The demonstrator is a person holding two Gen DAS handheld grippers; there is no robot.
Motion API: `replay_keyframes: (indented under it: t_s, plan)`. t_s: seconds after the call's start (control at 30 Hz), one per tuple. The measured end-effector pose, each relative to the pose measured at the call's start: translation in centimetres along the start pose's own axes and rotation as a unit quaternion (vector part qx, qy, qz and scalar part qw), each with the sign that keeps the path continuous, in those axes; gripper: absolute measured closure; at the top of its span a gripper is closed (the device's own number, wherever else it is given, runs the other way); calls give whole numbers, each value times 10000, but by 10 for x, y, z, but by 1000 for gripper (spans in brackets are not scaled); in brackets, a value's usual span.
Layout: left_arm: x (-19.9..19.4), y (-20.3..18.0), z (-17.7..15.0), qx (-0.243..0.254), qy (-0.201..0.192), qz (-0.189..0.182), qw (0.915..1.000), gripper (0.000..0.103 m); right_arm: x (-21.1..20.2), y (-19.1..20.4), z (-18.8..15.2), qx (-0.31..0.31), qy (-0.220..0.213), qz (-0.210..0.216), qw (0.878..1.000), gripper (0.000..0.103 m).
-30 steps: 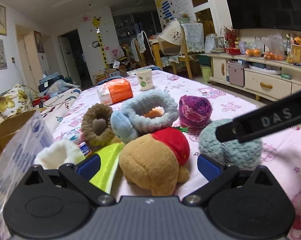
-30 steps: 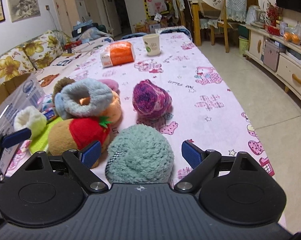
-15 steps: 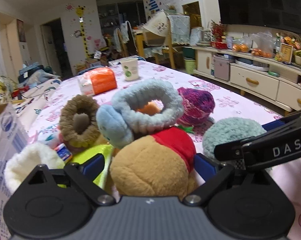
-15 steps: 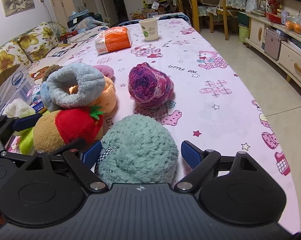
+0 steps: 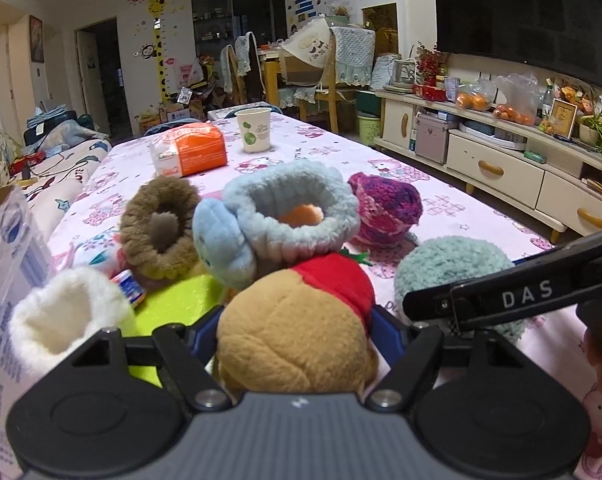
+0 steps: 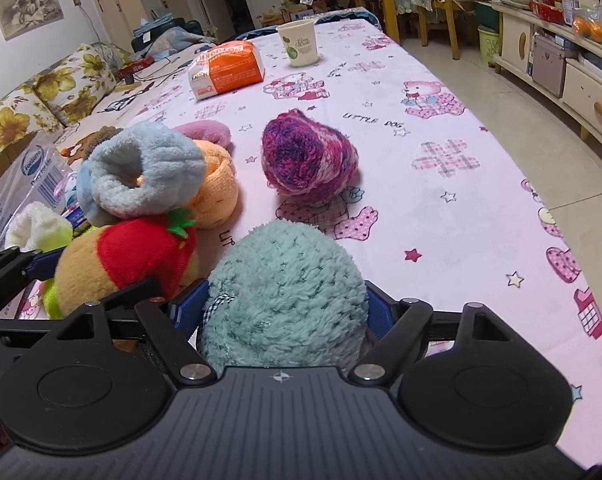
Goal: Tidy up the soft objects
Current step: 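Close right tool on teal fuzzy ball while left tool grasps brown bear plush, then carry teal ball and bear plush into cardboard box and open both tools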
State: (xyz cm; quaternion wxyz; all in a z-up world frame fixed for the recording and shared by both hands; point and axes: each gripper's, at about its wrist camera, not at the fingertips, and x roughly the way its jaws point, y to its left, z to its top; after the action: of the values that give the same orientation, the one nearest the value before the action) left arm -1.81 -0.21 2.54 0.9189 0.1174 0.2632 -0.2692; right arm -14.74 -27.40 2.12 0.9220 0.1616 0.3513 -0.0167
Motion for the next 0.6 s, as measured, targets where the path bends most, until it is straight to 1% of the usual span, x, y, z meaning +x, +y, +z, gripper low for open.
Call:
replay_keyframes:
  t_s: [0.07, 0.23, 0.43, 0.6]
  plan:
    - [-6, 5, 0, -118, -62, 9, 9999, 27, 0, 1, -1, -33, -19, -27, 10000, 7]
    - [-20, 18, 1, -411, -190, -109, 9989, 27, -1, 3, -1, -39, -75, -70, 9999, 14]
    - [-38, 27, 0, -669, -453, -360, 9961, 27, -6, -2, -1, 286, -215, -82, 9993, 17]
    - [-51, 38, 2, -1003, -736, -579, 9905, 27, -17, 0, 2, 449, -503, -56, 9977, 17]
